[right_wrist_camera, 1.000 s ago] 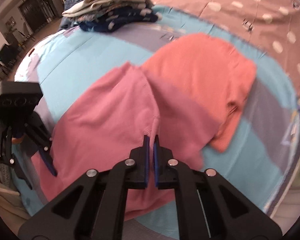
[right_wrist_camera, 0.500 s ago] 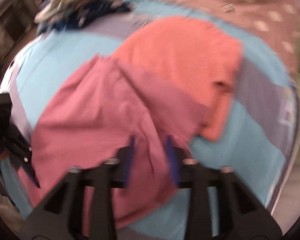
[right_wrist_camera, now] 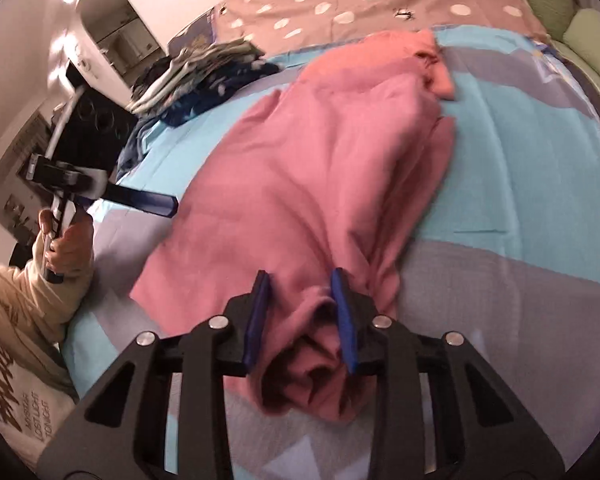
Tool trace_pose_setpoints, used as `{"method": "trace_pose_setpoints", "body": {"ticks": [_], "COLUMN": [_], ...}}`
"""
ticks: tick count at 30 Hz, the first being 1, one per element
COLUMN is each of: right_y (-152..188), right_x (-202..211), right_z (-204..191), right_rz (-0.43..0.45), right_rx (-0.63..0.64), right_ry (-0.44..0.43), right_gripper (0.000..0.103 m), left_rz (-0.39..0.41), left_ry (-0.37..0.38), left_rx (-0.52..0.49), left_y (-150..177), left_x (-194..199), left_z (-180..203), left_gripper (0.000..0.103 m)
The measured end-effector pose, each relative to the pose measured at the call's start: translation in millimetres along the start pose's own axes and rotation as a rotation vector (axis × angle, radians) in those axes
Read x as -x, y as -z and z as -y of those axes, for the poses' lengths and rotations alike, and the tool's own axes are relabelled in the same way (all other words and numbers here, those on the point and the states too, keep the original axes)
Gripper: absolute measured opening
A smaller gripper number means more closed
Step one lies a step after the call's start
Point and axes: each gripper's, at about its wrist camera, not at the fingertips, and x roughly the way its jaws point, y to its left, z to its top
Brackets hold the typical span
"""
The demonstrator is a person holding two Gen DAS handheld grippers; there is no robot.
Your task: Fold small clothes
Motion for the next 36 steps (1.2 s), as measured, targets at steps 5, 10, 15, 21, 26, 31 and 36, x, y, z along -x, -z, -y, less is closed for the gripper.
{"method": "trace_pose_setpoints", "body": {"ticks": [5,10,15,21,26,31,36], "right_y": [-1.9,19.4,25.4,23.7,26.0,27.4,24.6], "right_x": [20.2,-30.4,-26.1,-25.9,-21.6,-18.0,8.8], "right_z": [-43.9,-47.9,-27.2,-29.4,-30.4,-22.2,0.7], "right_rz": [0.125,0.006,0.067,0.070,0.079,0.096,0.135], "right_rx": [0.089,0.148,0.043,0.052,0.030,-0.030,-0.199], "right_ry": [-0.014,0.103,0.012,0.020,0.008,-0.057,-0.205], "right_gripper": [0.066,0.067,0.067,0.067,0.067,0.071,0.082], "left_rz": [0.068,-0.025,-0.062,-0.090,-0.061,-0.008,-0.012], "left_ry": [-0.015,0.010,-0.137,-0.099,-0.035,0.062,0.129], "left_rx": [0.174,0.312,0.326,0.351,0.299,0.327,0.420], "left_y": [15.4,21.1,23.8,16.7,-11.4,-8.2,5.5], "left_x": [19.8,-8.0,-10.7,-28.2,-63.5,-80.6,-86.8], "left_z": [-25.3,-36.2,-25.9,-30.2,-22.5,-26.9,-43.3], "left_gripper": [0.068,0.068,0.072,0.080,0.080,0.055,0.013]}}
